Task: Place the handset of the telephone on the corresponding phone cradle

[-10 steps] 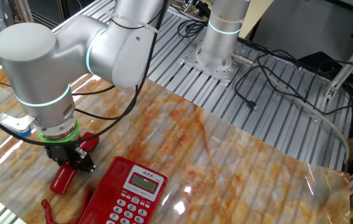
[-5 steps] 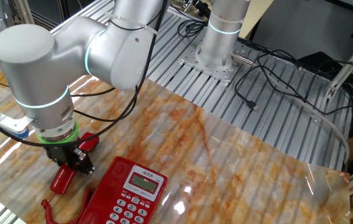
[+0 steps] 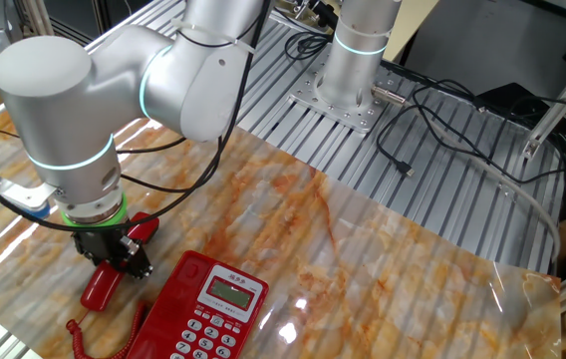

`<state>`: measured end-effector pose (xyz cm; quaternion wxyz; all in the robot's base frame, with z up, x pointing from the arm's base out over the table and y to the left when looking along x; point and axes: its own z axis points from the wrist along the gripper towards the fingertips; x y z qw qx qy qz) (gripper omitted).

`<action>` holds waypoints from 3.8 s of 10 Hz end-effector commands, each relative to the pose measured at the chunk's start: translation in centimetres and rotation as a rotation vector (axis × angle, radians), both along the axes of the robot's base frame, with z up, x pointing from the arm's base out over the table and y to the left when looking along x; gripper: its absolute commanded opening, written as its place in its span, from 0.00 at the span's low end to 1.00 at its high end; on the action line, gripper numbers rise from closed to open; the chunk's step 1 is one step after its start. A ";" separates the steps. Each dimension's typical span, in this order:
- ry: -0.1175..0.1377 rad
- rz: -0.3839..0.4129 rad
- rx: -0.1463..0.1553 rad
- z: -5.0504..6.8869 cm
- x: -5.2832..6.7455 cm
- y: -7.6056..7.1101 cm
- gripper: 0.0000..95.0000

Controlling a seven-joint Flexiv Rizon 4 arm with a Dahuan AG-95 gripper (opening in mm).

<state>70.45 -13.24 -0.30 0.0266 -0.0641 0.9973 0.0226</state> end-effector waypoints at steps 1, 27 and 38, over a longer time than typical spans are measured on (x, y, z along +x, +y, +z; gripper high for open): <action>0.006 0.001 0.002 0.0 0.0 0.0 0.80; 0.033 -0.086 0.010 3.8 1.0 4.0 0.00; 0.035 -0.154 0.009 5.9 2.8 9.4 0.00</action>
